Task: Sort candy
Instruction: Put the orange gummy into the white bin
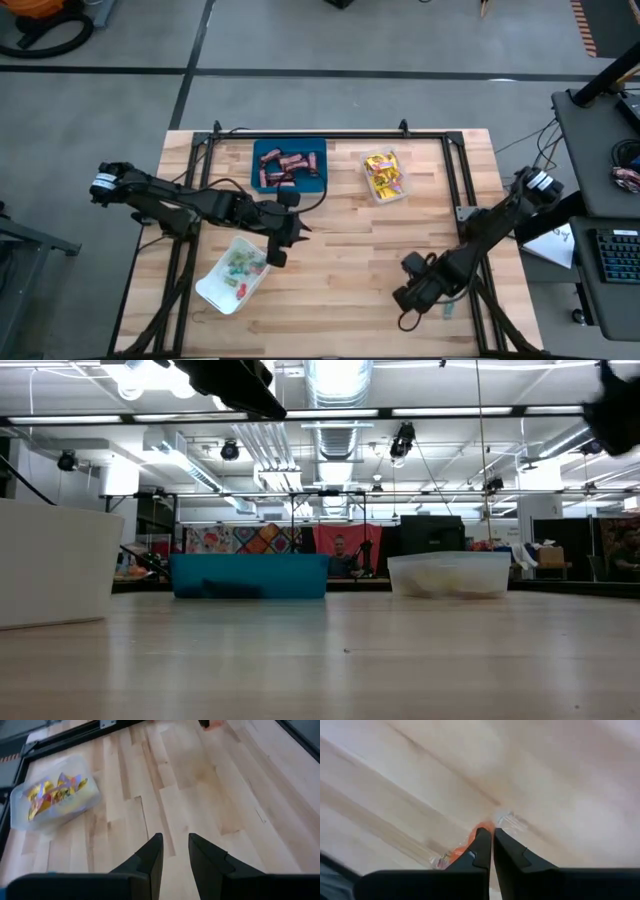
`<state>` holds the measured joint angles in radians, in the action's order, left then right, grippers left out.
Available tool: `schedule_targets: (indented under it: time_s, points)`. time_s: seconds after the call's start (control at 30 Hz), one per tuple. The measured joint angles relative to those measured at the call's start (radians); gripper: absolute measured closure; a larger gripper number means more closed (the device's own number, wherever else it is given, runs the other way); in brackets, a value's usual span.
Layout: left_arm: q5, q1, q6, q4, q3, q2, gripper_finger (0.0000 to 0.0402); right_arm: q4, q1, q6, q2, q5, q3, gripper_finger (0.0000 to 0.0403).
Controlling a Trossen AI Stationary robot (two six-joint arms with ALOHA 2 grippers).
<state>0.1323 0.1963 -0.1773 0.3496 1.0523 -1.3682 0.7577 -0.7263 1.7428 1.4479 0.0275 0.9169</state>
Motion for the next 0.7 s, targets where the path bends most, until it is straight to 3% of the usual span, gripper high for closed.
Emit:
schedule_targets:
  time_s: [0.2, 0.47, 0.7]
  points:
    - [0.017, 0.001, 0.075, 0.055, 0.004, 0.005, 0.0325, -0.051, 0.093, -0.258, -0.077, -0.221, 0.0, 0.0394]
    - [0.008, 0.009, 0.154, 0.093, 0.004, 0.004, 0.0325, -0.283, 0.246, -0.796, -0.055, -0.375, -0.002, 0.0394]
    - [-0.136, 0.019, 0.158, -0.17, -0.122, 0.003, 0.0325, -0.667, 0.319, -1.258, -0.039, -0.44, -0.047, 0.0394]
